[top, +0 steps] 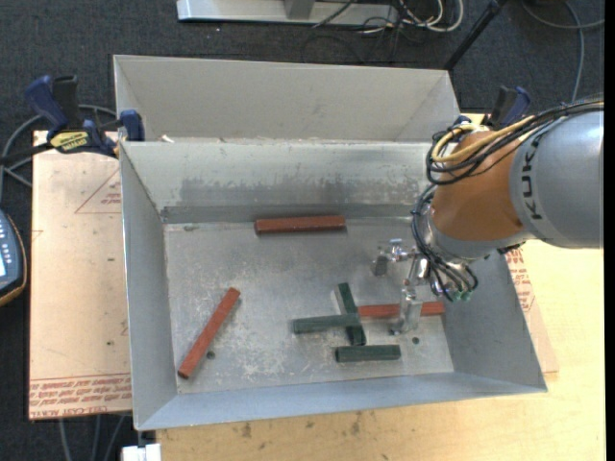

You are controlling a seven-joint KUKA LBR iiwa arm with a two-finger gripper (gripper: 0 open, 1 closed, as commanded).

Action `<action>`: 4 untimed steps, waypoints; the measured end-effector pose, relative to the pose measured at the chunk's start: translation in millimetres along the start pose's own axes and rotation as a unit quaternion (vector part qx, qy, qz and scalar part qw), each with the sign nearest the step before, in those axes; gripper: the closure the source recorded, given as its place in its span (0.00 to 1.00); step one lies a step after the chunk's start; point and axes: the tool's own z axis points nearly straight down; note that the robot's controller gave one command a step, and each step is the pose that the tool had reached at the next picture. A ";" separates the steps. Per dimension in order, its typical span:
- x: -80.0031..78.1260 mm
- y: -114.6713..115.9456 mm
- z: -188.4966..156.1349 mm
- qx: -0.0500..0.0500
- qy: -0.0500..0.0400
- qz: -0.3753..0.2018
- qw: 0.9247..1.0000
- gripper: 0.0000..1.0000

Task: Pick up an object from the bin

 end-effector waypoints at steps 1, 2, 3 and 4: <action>20.9 -22.7 -1.0 0.000 0.000 0.020 1.000 0.00; 19.7 -21.9 -1.7 0.001 -0.001 0.018 1.000 1.00; 18.3 -21.6 -44.0 0.001 -0.003 0.018 1.000 1.00; 17.0 -21.3 -62.7 0.001 -0.002 0.017 1.000 1.00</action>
Offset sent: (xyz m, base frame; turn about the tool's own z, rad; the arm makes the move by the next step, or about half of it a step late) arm -0.0197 -0.0237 0.0013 0.0380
